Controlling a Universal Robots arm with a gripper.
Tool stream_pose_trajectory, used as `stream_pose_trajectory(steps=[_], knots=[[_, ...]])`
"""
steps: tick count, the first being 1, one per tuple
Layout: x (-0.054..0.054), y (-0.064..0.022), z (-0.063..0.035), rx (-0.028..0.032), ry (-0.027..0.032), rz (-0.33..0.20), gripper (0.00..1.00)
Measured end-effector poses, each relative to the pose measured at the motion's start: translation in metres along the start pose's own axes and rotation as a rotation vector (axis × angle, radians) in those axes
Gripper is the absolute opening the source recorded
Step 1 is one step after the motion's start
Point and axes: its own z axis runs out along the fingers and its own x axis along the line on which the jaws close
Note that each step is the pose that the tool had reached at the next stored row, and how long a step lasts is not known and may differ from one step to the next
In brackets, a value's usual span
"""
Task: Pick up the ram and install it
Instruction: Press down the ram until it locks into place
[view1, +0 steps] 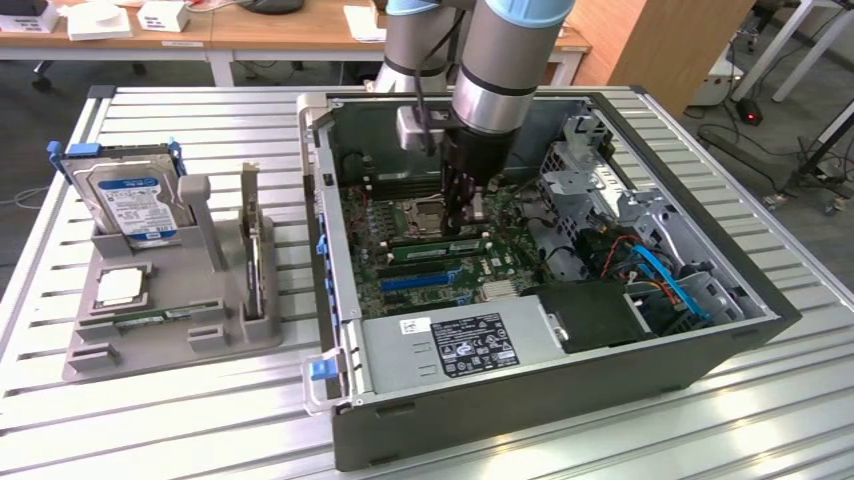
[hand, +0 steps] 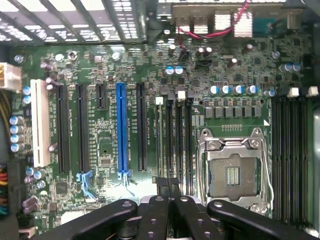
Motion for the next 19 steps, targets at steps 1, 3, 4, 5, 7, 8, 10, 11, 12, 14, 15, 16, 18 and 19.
stream_pose_trajectory(steps=[1, 3, 4, 5, 7, 8, 10, 11, 12, 14, 15, 16, 18, 19], knots=[[0.0000, 0.0000, 0.0000, 0.0003, -0.0006, 0.015, 0.09], [0.0000, 0.0000, 0.0000, 0.0007, -0.0019, 0.048, 0.09], [0.0000, 0.0000, 0.0000, 0.0010, -0.0026, 0.064, 0.09], [0.0000, 0.0000, 0.0000, 0.0012, -0.0034, 0.081, 0.09], [0.0000, 0.0000, 0.0001, 0.0018, -0.0047, 0.116, 0.09], [0.0000, 0.0000, 0.0000, 0.0020, -0.0054, 0.133, 0.09], [0.0000, 0.0000, 0.0001, 0.0026, -0.0069, 0.169, 0.09], [0.0000, 0.0000, 0.0001, 0.0029, -0.0075, 0.186, 0.09], [0.0000, 0.0000, 0.0001, 0.0031, -0.0083, 0.204, 0.09], [0.0000, 0.0000, 0.0001, 0.0037, -0.0096, 0.238, 0.09], [0.0000, 0.0000, 0.0001, 0.0039, -0.0104, 0.256, 0.09], [0.0000, 0.0000, 0.0001, 0.0042, -0.0111, 0.274, 0.09], [0.0000, 0.0000, 0.0001, 0.0047, -0.0125, 0.308, 0.09], [0.0000, 0.0000, 0.0001, 0.0050, -0.0132, 0.326, 0.09]])
